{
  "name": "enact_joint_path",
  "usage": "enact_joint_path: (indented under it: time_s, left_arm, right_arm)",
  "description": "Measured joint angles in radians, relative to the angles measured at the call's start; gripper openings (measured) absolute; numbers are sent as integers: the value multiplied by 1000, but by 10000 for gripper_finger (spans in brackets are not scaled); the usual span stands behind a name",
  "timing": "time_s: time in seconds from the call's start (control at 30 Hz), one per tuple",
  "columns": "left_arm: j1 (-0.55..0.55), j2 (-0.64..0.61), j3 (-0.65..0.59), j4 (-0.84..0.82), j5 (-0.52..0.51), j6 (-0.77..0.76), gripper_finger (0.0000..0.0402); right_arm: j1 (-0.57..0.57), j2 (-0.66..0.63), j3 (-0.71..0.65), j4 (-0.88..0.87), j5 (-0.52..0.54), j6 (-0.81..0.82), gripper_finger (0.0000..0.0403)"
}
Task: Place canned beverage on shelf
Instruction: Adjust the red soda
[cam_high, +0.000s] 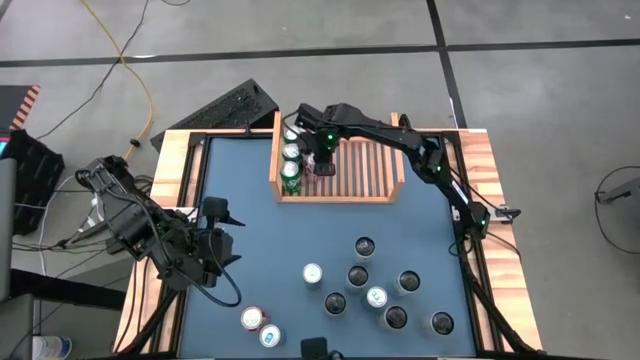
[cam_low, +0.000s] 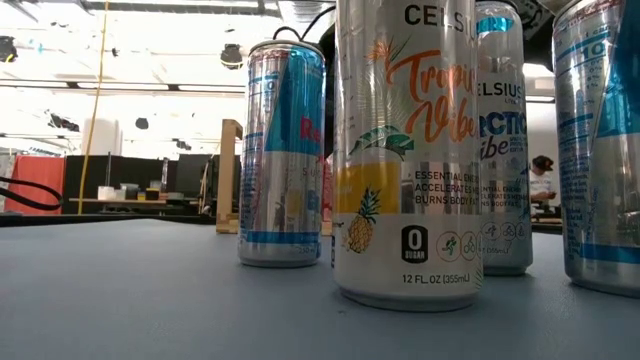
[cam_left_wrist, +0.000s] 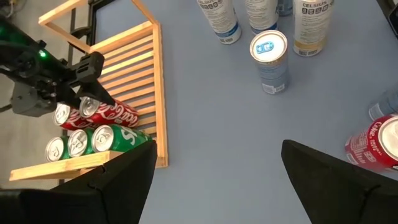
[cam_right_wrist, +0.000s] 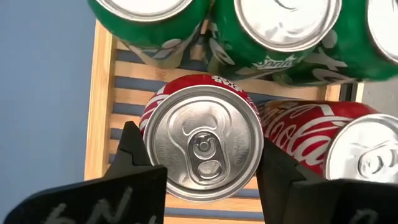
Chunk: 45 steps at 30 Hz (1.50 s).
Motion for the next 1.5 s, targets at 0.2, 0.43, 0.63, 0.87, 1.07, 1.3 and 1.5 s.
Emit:
enact_joint_path:
  time_s: [0.2, 0.43, 0.63, 0.87, 1.07, 1.3, 1.5]
  left_arm:
    - [0, 0, 0, 0, -2, -1, 334]
    - [0, 0, 0, 1, -5, -1, 334]
    - [0, 0, 0, 1, -5, -1, 334]
    - [0, 0, 0, 1, -5, -1, 334]
    - [0, 0, 0, 1, -5, 0, 334]
    - [0, 0, 0, 1, -4, 0, 334]
    - [0, 0, 0, 1, -4, 0, 334]
  right_arm:
    - [-9, 0, 0, 14, -1, -3, 130]
    - [-16, 0, 0, 14, 3, -3, 130]
    - [-21, 0, 0, 20, 4, -3, 147]
    - [-22, 0, 0, 27, 4, -3, 196]
    - [-21, -2, 0, 27, 4, -3, 242]
    - [-21, -3, 0, 38, 15, -22, 261]
    - [-5, -21, 0, 39, 63, -31, 261]
